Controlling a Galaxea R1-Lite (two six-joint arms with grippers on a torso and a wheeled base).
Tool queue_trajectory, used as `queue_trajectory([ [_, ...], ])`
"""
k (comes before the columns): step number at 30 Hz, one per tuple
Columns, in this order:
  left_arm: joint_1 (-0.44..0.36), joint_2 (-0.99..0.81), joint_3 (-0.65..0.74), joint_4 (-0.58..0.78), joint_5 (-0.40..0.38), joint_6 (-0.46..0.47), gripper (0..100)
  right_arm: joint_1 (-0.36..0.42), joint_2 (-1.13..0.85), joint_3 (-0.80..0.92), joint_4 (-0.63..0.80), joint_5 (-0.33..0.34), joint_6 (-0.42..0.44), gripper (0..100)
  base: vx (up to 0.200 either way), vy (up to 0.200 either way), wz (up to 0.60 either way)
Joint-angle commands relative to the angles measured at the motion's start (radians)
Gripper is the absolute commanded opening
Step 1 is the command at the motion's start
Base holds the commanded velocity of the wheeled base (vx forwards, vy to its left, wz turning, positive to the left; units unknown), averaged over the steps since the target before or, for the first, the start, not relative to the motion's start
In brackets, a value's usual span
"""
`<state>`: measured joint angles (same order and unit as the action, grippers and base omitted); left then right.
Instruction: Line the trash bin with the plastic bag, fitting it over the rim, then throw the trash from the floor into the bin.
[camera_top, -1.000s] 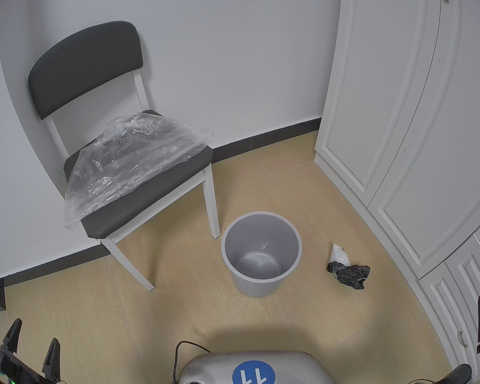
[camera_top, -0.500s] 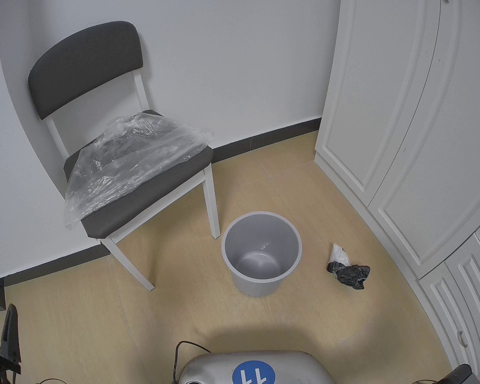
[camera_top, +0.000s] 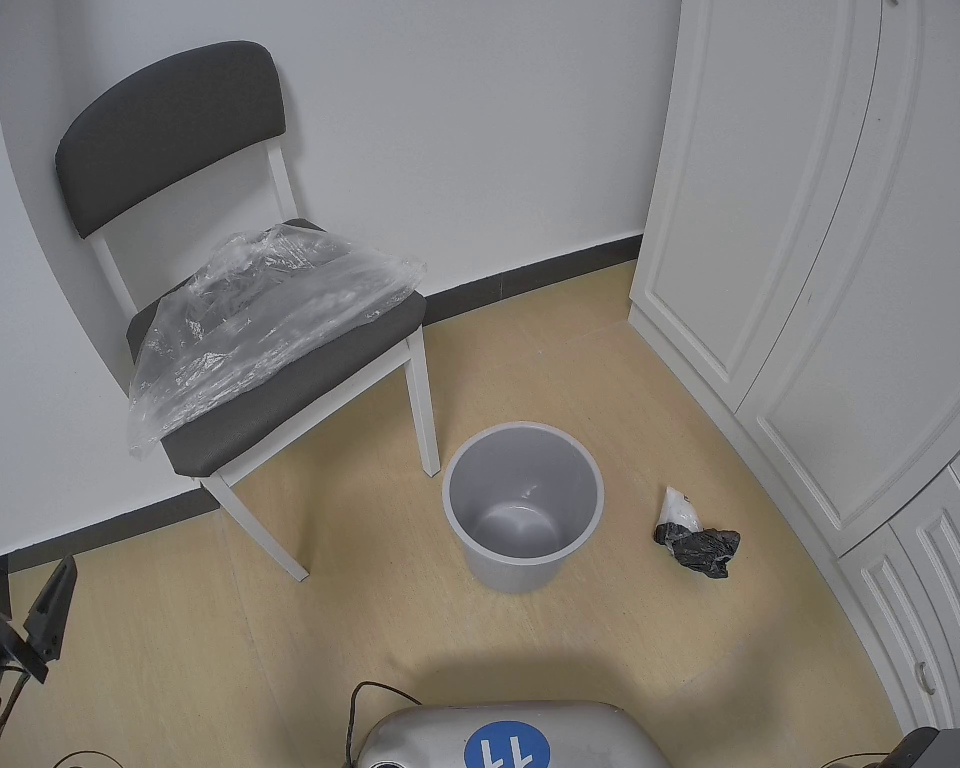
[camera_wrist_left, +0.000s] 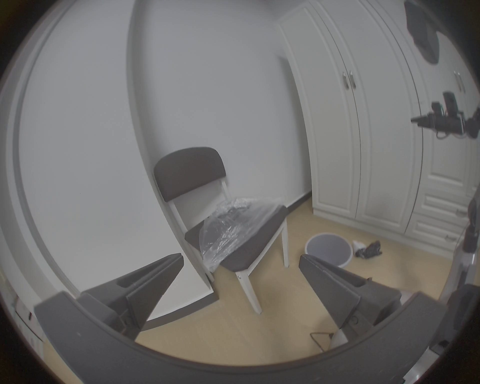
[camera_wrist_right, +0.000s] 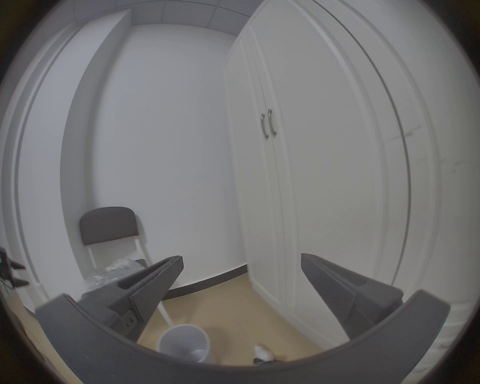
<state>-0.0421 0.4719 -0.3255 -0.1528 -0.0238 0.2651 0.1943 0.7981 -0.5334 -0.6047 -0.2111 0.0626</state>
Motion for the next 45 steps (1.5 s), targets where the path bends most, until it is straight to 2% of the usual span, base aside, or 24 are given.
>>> queue_trajectory([
  [1, 0.002, 0.2, -0.013, -0.004, 0.004, 0.075, 100, 0.202, 0.079, 0.006, -0.018, -0.106, 0.071, 100, 0.0, 0.0, 0.0],
  [5, 0.005, 0.261, -0.013, -0.004, 0.004, 0.095, 100, 0.212, 0.078, 0.013, -0.014, -0.108, 0.066, 100, 0.0, 0.0, 0.0],
  [8, 0.016, 0.315, -0.015, -0.004, 0.013, 0.178, 100, 0.215, 0.076, 0.007, -0.018, -0.108, 0.054, 100, 0.0, 0.0, 0.0],
  [10, 0.028, 0.338, -0.018, -0.005, 0.027, 0.198, 100, 0.217, 0.076, 0.007, -0.018, -0.108, 0.051, 100, 0.0, 0.0, 0.0],
  [13, 0.05, 0.467, -0.056, -0.057, 0.041, 0.256, 100, 0.223, 0.085, 0.01, -0.015, -0.106, 0.045, 100, 0.0, 0.0, 0.0],
  [18, 0.051, 0.577, -0.058, -0.163, 0.048, 0.26, 100, 0.249, 0.078, 0.009, -0.017, -0.108, 0.043, 100, 0.0, 0.0, 0.0],
  [20, 0.051, 0.583, -0.056, -0.166, 0.048, 0.26, 100, 0.249, 0.076, 0.009, -0.017, -0.108, 0.043, 100, 0.0, 0.0, 0.0],
  [23, 0.088, 0.717, -0.063, -0.186, 0.048, 0.26, 100, 0.249, 0.069, 0.009, -0.018, -0.108, 0.034, 100, 0.0, 0.0, 0.0],
  [25, 0.093, 0.731, -0.063, -0.194, 0.048, 0.26, 100, 0.249, 0.069, 0.009, -0.018, -0.108, 0.034, 100, 0.0, 0.0, 0.0],
  [27, 0.131, 0.826, -0.035, -0.309, 0.048, 0.26, 100, 0.249, 0.072, 0.009, -0.018, -0.108, 0.033, 100, 0.0, 0.0, 0.0],
  [29, 0.139, 0.867, -0.02, -0.358, 0.048, 0.261, 100, 0.249, 0.075, 0.009, -0.018, -0.108, 0.034, 100, 0.0, 0.0, 0.0],
  [34, 0.173, 1.047, -0.004, -0.588, 0.062, 0.276, 100, 0.254, 0.07, 0.013, -0.018, -0.108, 0.033, 100, 0.0, 0.0, 0.0],
  [37, 0.194, 1.122, -0.006, -0.706, 0.11, 0.33, 100, 0.252, 0.064, 0.013, -0.018, -0.108, 0.034, 100, 0.0, 0.0, 0.0],
  [43, 0.223, 1.211, -0.015, -0.903, 0.128, 0.424, 100, 0.252, 0.047, 0.013, -0.018, -0.108, 0.034, 100, 0.0, 0.0, 0.0],
  [45, 0.226, 1.22, -0.013, -0.926, 0.136, 0.434, 100, 0.252, 0.041, 0.013, -0.018, -0.108, 0.033, 100, 0.0, 0.0, 0.0],
])
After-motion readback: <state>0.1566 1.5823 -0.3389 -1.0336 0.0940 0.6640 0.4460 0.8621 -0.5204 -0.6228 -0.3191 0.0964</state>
